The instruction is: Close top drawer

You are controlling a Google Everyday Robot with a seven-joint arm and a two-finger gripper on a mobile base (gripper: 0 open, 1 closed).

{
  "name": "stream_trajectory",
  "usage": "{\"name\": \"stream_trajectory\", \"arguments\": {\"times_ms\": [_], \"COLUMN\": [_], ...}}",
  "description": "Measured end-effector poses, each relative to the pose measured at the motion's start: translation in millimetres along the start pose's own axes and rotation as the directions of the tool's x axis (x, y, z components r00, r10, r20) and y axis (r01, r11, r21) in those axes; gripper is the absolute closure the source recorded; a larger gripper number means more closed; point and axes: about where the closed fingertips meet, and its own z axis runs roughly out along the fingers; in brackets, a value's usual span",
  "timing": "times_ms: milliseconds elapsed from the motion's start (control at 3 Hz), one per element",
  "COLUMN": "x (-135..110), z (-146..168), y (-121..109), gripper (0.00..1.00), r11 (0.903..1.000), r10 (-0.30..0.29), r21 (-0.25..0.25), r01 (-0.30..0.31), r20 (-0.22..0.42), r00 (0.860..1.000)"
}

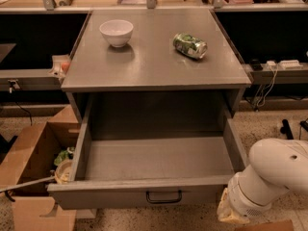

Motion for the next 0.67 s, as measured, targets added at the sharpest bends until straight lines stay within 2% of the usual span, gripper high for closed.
{"name": "stream_trajectory", "arguments": {"times_ms": [333,667], "x": [0.0,0.0], "z": [0.0,0.0], "y": [0.0,0.0], "gripper": [0.07,0.0], "r11": [1.0,1.0], "r10": [0.0,0.0], "r21": [0.0,0.0], "r01": [0.0,0.0], "r20": [0.0,0.0], "r00": [1.0,1.0]}}
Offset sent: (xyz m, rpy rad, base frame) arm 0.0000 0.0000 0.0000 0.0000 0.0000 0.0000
